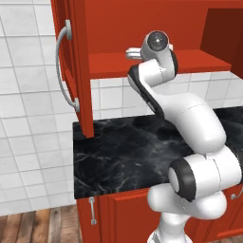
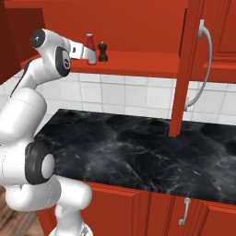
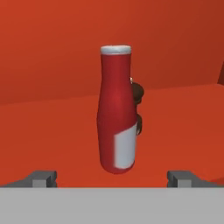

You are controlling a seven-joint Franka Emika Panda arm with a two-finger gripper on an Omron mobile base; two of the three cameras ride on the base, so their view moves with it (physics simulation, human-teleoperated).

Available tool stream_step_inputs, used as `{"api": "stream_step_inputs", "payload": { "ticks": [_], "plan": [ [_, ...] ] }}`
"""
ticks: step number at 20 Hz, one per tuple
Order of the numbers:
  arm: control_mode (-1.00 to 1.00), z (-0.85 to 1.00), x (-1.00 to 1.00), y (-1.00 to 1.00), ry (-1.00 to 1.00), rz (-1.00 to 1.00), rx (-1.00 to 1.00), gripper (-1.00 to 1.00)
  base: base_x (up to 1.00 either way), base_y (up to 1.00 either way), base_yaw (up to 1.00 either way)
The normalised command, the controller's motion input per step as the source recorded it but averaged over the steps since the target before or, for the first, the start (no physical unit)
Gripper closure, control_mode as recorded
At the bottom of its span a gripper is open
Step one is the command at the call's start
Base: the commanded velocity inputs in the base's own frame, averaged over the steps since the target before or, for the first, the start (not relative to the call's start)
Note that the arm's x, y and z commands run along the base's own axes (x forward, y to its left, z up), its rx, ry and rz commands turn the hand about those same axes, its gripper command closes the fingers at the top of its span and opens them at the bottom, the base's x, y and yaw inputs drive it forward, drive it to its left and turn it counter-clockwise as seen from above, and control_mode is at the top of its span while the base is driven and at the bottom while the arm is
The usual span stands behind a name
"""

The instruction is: Take 2 condiments from the cabinet and move them on the counter near the stove.Make sure the condiments are lined up with each other, next to each other.

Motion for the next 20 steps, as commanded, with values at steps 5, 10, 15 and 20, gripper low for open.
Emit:
{"api": "stream_step_inputs", "payload": {
  "ticks": [5, 10, 15, 20],
  "plan": [
    [-1.00, -0.04, 0.28, 0.00, 0.00, 0.00, 0.00, -1.00, 0.00, 0.00, 0.00],
    [-1.00, -0.08, 0.33, 0.00, 0.00, 0.00, 0.00, -1.00, 0.00, 0.00, 0.00],
    [-1.00, -0.01, 0.31, -0.01, 0.03, -0.02, 0.00, -1.00, 0.00, 0.00, 0.00],
    [-1.00, 0.00, 0.29, 0.00, 0.01, -0.02, 0.00, -1.00, 0.00, 0.00, 0.00]
  ]
}}
